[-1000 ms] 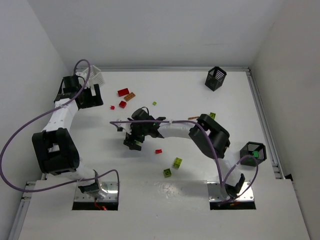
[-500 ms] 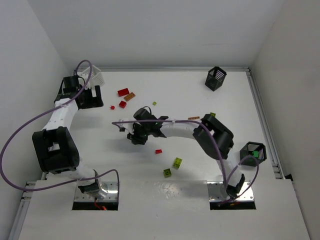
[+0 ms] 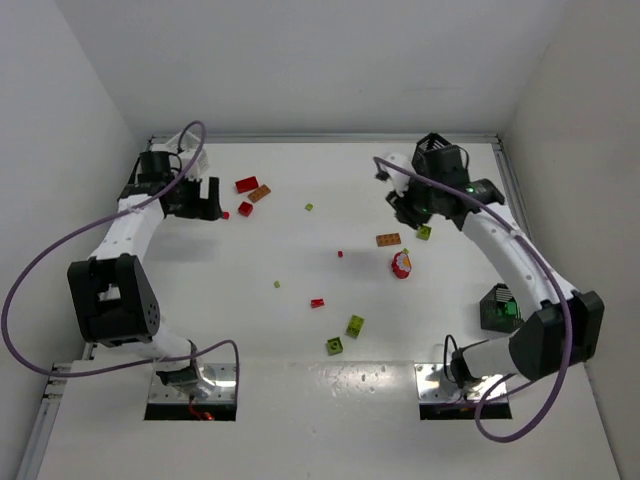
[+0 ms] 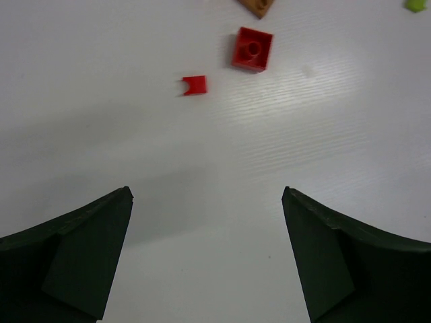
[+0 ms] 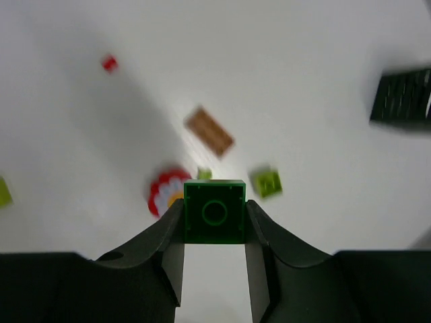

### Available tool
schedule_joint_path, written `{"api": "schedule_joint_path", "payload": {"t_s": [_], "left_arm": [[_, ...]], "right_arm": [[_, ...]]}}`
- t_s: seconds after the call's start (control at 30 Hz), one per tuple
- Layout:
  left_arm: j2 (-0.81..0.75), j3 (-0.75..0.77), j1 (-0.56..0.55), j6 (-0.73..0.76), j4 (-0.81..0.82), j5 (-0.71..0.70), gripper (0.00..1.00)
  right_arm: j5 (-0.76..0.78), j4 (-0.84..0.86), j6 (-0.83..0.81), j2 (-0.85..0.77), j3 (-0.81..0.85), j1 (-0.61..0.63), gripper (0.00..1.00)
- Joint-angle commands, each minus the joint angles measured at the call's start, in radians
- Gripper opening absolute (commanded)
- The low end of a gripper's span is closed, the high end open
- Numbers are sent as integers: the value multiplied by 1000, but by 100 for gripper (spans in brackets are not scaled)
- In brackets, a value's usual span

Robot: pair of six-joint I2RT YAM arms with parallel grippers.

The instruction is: Sort the legos into containers by color

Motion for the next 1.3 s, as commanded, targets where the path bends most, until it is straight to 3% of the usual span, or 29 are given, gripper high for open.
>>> {"api": "schedule_joint_path", "payload": {"t_s": [0.0, 0.27, 0.57, 0.83, 1.1, 1.27], "left_arm": [[-2, 56, -99, 59, -9, 53, 100], [52, 98, -262, 50, -9, -7, 100], [83, 109, -329, 41, -9, -25, 100], [83, 98, -359, 41, -9, -34, 100], [41, 51, -379, 64, -9, -54, 100], [11, 29, -406, 94, -19, -54, 100]], "right_arm": [[87, -314, -151, -71, -67, -113, 12], [261, -488, -260, -298, -170, -395, 8], [376, -626, -324, -422, -256, -520, 7], [414, -599, -383, -413, -360, -595, 7], [430, -508, -411, -274, -359, -685, 8], [430, -484, -437, -205, -341, -736, 16]]}}
